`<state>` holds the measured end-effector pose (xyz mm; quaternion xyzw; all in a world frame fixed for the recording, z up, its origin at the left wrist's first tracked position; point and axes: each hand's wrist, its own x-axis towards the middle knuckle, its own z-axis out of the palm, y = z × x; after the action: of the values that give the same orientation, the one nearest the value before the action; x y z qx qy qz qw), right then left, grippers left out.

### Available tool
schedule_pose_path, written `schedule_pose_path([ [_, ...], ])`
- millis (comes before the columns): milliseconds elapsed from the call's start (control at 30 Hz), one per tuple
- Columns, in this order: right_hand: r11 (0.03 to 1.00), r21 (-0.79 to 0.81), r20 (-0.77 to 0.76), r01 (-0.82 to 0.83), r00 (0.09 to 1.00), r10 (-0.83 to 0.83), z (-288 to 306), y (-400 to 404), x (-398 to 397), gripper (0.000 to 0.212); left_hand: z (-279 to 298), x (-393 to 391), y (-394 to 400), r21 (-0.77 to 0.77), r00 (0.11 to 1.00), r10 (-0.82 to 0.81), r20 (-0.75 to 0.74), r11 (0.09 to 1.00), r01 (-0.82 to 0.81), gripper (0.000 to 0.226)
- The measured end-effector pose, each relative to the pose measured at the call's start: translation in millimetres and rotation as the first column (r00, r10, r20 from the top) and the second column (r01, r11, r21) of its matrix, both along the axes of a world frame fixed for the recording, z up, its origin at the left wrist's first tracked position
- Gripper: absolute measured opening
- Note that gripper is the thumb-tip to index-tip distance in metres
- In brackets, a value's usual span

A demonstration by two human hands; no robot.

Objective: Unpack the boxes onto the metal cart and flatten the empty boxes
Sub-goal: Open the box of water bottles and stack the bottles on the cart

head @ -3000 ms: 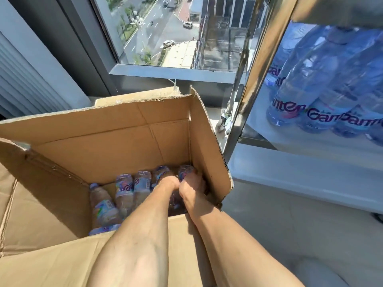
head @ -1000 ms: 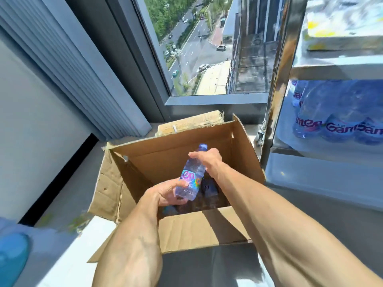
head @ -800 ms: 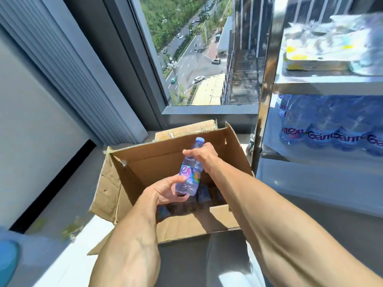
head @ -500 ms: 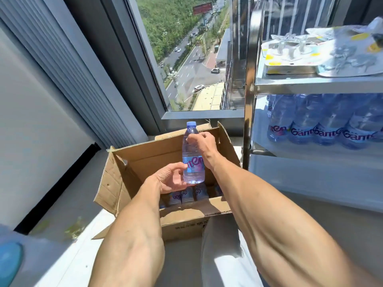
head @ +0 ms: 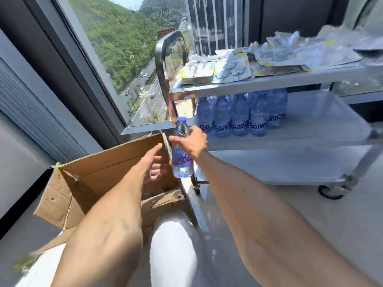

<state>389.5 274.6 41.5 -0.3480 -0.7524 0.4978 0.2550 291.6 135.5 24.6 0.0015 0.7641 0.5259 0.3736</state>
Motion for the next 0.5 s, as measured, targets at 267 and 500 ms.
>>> schedule_pose_path([
  [267, 0.966, 0.121, -0.134, 0.228, 0.968, -0.212, -3.1, 92.6, 104.2, 0.062, 1.1, 101.1, 96.1, -0.333, 0.787, 0.052, -0.615, 0.887, -0.319, 0.039],
  [500, 0.881, 0.235, -0.175, 0.411, 0.909, -0.377, -1.3, 176.5, 167.5, 0.059, 4.1, 153.5, 173.9, -0.301, 0.640, -0.091, -0.763, 0.926, -0.227, 0.026],
])
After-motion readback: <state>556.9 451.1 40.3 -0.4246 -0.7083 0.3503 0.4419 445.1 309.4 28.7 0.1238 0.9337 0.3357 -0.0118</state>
